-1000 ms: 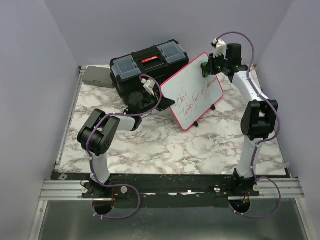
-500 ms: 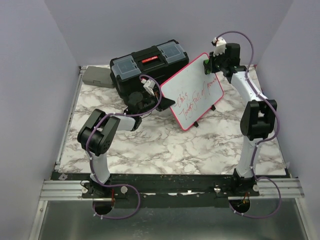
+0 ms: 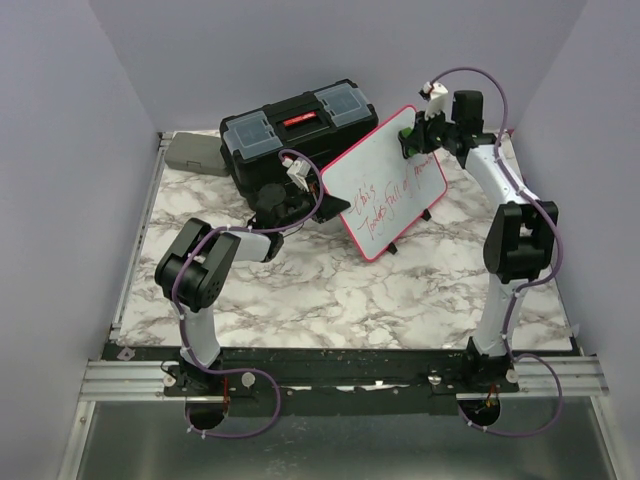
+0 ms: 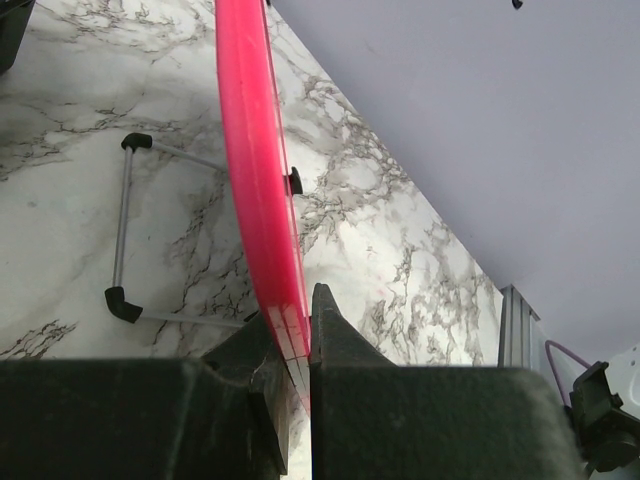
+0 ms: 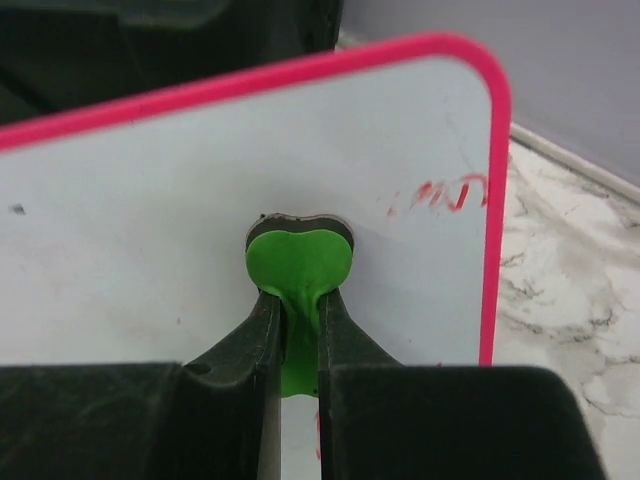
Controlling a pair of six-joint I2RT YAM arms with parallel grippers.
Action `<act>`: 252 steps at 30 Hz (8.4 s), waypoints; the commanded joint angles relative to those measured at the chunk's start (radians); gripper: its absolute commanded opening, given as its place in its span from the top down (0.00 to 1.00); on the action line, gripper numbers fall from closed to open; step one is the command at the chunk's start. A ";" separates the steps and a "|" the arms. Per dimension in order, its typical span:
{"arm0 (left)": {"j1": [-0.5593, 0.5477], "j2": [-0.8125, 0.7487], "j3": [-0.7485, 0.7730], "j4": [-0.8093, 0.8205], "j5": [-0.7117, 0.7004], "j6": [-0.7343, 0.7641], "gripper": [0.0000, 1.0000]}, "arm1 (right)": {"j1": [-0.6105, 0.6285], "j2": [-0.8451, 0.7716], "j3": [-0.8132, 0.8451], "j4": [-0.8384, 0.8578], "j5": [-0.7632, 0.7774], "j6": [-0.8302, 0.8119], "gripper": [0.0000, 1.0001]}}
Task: Erase the whiteboard
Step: Erase the whiteboard at the whiteboard stand.
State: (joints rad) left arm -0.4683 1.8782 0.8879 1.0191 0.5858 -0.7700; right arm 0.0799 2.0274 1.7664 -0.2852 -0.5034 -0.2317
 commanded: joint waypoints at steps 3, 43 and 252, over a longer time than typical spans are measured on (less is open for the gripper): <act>-0.035 0.001 -0.011 -0.011 0.217 0.066 1.00 | 0.027 0.085 0.156 0.101 0.175 0.149 0.99; -0.036 -0.004 0.003 -0.037 0.215 0.079 1.00 | 0.035 0.086 0.051 0.128 0.429 0.122 0.99; -0.033 -0.021 -0.006 -0.048 0.145 0.016 1.00 | 0.343 -0.323 -0.429 0.009 0.144 0.048 0.99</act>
State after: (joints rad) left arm -0.4644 1.8736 0.8932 0.9855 0.6106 -0.7712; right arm 0.3759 1.7058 1.3540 -0.1741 -0.3931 -0.1501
